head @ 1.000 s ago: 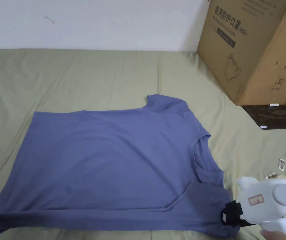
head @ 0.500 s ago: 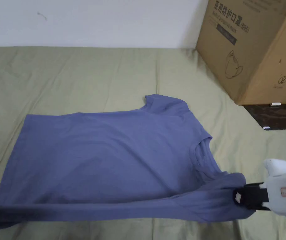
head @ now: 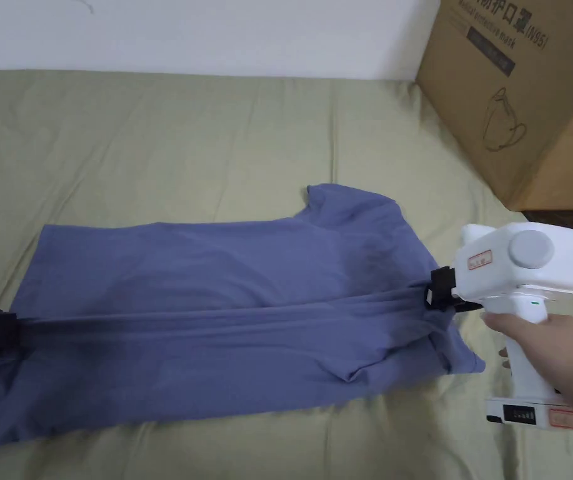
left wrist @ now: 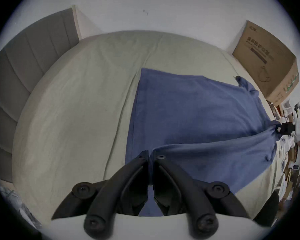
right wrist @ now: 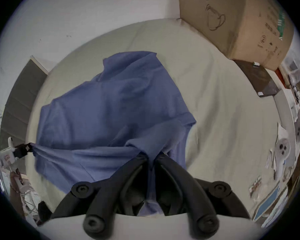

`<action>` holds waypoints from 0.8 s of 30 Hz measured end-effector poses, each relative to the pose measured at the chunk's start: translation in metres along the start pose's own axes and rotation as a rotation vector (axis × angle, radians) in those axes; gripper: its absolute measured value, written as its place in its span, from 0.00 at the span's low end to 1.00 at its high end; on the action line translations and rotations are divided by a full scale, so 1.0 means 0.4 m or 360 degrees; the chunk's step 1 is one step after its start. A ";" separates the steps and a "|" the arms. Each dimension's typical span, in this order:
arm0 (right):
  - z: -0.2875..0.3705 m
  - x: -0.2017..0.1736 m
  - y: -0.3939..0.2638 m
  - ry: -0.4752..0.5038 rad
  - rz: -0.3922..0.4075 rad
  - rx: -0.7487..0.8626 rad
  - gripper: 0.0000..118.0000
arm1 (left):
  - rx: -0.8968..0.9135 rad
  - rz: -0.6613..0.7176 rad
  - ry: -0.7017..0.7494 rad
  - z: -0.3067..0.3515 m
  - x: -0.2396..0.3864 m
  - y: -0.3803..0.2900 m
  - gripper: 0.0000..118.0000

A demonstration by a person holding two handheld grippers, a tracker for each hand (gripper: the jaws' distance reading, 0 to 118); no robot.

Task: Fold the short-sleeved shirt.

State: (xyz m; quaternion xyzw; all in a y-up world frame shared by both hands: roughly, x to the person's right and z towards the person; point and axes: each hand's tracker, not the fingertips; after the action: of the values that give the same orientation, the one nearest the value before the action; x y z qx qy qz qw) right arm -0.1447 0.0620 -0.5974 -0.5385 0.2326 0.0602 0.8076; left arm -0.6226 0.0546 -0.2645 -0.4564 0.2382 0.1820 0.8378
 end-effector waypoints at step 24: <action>0.332 -0.016 -0.406 0.0249 -0.0160 0.0369 0.01 | 0.0198 0.0200 -0.0274 0.379 -0.018 -0.305 0.00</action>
State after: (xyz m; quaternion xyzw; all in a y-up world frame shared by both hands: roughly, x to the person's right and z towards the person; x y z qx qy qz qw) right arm -0.0524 0.1152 -0.4164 -0.4556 0.2730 -0.0499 0.8458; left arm -0.5293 0.1197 -0.1065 -0.3703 0.2045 0.2575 0.8688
